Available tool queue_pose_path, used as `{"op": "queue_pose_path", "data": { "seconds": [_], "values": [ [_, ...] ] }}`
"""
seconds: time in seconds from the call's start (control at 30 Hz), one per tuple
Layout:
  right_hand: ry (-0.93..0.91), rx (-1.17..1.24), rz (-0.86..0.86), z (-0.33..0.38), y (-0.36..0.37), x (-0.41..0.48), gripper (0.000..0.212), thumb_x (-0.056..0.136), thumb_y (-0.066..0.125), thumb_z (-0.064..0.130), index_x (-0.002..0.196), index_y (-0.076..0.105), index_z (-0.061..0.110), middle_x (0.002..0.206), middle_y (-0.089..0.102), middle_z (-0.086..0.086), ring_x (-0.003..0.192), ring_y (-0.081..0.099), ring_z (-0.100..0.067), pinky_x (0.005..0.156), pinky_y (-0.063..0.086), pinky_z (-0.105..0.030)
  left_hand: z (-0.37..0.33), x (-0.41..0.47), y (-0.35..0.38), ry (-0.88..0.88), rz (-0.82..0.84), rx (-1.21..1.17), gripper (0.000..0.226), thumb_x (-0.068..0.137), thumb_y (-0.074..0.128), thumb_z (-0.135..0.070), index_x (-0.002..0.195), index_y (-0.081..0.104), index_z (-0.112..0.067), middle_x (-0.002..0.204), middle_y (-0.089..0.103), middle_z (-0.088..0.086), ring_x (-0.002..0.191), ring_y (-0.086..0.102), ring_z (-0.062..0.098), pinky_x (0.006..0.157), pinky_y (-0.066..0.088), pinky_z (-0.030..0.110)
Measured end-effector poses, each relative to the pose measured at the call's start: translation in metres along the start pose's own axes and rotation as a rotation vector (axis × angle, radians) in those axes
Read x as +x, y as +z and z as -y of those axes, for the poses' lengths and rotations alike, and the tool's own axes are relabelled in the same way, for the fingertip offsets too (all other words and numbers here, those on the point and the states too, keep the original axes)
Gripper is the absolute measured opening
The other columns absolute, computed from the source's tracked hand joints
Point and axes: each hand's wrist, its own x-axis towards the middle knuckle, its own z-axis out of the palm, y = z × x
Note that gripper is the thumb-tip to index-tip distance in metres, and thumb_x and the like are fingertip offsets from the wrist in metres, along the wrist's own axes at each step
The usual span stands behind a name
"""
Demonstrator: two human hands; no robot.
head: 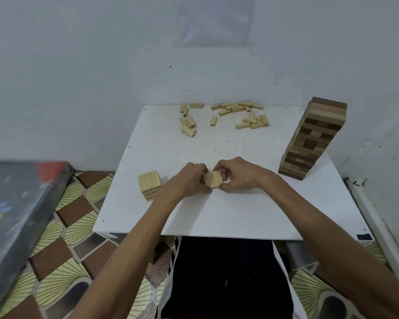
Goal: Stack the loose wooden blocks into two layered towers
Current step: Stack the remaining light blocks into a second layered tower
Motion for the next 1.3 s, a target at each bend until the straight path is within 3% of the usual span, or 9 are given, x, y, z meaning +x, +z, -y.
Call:
{"op": "queue_pose_path", "data": {
  "seconds": [0.17,0.4,0.53,0.63,0.77,0.87,1.13,1.3],
  "values": [
    [0.002,0.004,0.014,-0.001,-0.001,0.000,0.046,0.085,0.076,0.025,0.129,0.061,0.022,0.089,0.067,0.010,0.076,0.055,0.002,0.079,0.052,-0.027,0.000,0.001,0.000,-0.014,0.002,-0.020,0.053,0.081,0.085,-0.026,0.124,0.060,-0.010,0.106,0.065,0.007,0.092,0.062,0.024,0.084,0.055,0.041],
    [-0.003,-0.001,0.011,-0.001,0.000,0.000,0.048,0.085,0.075,0.022,0.131,0.062,0.020,0.086,0.068,0.011,0.076,0.057,0.005,0.083,0.054,-0.035,-0.004,0.000,-0.001,-0.027,0.030,0.007,0.046,0.085,0.079,-0.027,0.122,0.057,-0.008,0.107,0.063,0.009,0.092,0.063,0.026,0.084,0.056,0.045],
    [0.001,-0.006,0.008,-0.001,0.000,0.001,0.045,0.085,0.075,0.020,0.129,0.064,0.018,0.085,0.070,0.009,0.078,0.056,0.010,0.084,0.054,-0.035,-0.002,0.000,0.001,-0.029,0.027,-0.007,0.046,0.086,0.079,-0.026,0.122,0.056,-0.009,0.107,0.062,0.008,0.091,0.062,0.025,0.083,0.056,0.042],
    [-0.006,-0.007,0.010,-0.001,0.000,0.000,0.047,0.084,0.076,0.022,0.129,0.063,0.018,0.087,0.068,0.010,0.077,0.057,0.005,0.082,0.054,-0.035,0.000,-0.001,0.002,-0.013,0.007,-0.002,0.049,0.084,0.080,-0.028,0.124,0.058,-0.010,0.105,0.063,0.007,0.093,0.062,0.025,0.084,0.055,0.042],
    [-0.053,-0.059,-0.062,-0.003,0.004,-0.003,0.051,0.079,0.081,0.031,0.126,0.065,0.021,0.109,0.053,0.007,0.087,0.050,-0.006,0.082,0.048,-0.028,0.002,0.000,0.000,0.054,-0.066,0.044,0.055,0.079,0.084,-0.037,0.125,0.065,-0.014,0.111,0.054,0.003,0.094,0.053,0.020,0.081,0.045,0.031],
    [-0.061,-0.050,-0.079,-0.003,0.007,-0.005,0.054,0.079,0.080,0.034,0.129,0.064,0.021,0.114,0.051,0.008,0.095,0.052,-0.011,0.086,0.050,-0.031,0.003,-0.001,0.002,0.080,-0.092,0.041,0.057,0.079,0.084,-0.037,0.127,0.067,-0.014,0.118,0.051,0.004,0.095,0.048,0.017,0.082,0.040,0.027],
    [-0.064,-0.067,-0.085,-0.007,0.011,-0.007,0.070,0.079,0.074,0.043,0.143,0.053,0.022,0.115,0.050,0.014,0.098,0.052,-0.010,0.087,0.051,-0.032,0.005,-0.002,-0.002,0.113,-0.108,0.042,0.063,0.076,0.087,-0.036,0.131,0.066,-0.012,0.116,0.061,0.004,0.087,0.050,0.014,0.079,0.038,0.022],
    [-0.072,-0.025,-0.106,-0.012,0.011,-0.008,0.071,0.082,0.079,0.038,0.146,0.050,0.024,0.117,0.057,0.012,0.096,0.053,-0.009,0.086,0.048,-0.028,0.004,-0.005,-0.001,0.086,-0.157,-0.036,0.065,0.070,0.093,-0.029,0.127,0.067,-0.012,0.114,0.069,0.003,0.090,0.055,0.015,0.084,0.047,0.027]
  ]
}}
